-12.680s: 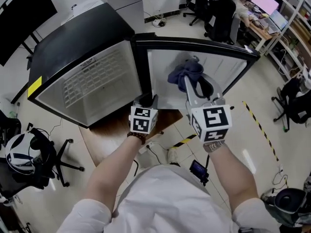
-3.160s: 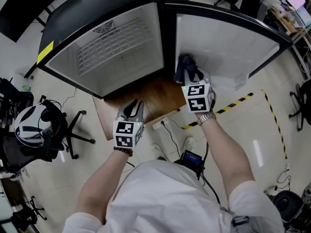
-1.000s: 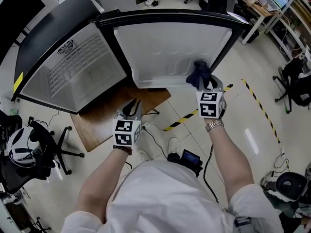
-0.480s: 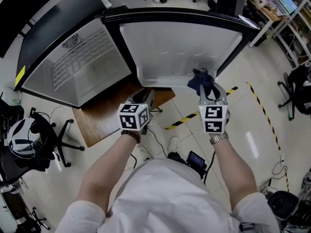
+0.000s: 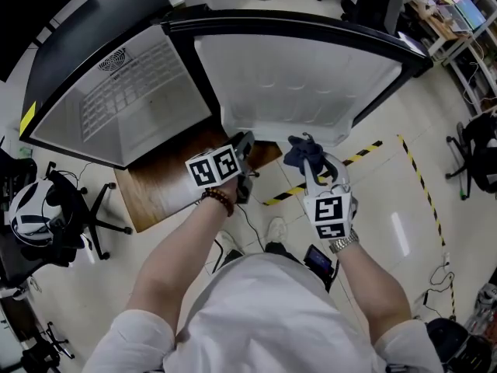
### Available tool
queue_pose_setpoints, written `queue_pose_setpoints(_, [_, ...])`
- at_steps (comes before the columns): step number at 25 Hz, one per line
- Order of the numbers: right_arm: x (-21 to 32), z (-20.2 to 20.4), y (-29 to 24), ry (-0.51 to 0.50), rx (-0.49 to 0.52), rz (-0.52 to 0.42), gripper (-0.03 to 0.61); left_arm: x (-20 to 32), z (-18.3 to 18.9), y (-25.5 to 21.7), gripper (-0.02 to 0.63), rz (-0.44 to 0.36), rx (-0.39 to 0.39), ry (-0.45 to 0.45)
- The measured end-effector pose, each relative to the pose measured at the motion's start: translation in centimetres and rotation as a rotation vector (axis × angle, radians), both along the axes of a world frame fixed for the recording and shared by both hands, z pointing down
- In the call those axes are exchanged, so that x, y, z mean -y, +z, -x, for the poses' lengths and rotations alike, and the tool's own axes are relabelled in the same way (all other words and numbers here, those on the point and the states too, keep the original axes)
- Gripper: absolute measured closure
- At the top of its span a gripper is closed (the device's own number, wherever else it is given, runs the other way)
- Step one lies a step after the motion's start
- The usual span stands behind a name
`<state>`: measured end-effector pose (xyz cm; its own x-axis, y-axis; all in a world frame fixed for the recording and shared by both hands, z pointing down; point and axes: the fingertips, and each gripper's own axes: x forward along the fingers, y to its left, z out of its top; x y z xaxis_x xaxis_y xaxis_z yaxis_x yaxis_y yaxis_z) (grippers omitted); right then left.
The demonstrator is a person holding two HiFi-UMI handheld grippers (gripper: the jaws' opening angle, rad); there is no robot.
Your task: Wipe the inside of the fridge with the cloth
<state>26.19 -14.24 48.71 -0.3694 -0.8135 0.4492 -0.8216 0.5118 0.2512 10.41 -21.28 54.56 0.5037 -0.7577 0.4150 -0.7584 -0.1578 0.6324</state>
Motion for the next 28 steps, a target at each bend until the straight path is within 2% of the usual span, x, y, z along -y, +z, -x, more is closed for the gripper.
queue_pose_setpoints(11, [0.3, 2.6, 1.6, -0.086, -0.007, 0.041, 0.485, 2.1, 1.1, 1.3, 0.479, 0.045, -0.118, -0.084])
queue_pose_setpoints(17, [0.1, 3.6, 2.4, -0.112, -0.005, 0.060, 0.485, 2.2, 0.9, 0.8, 0.479, 0.025, -0.169, -0.083])
queue_pose_setpoints(28, [0.0, 4.1, 3.0, -0.119, -0.007, 0.071, 0.485, 0.8, 1.1, 0.8, 0.493, 0.022, -0.165, -0.080])
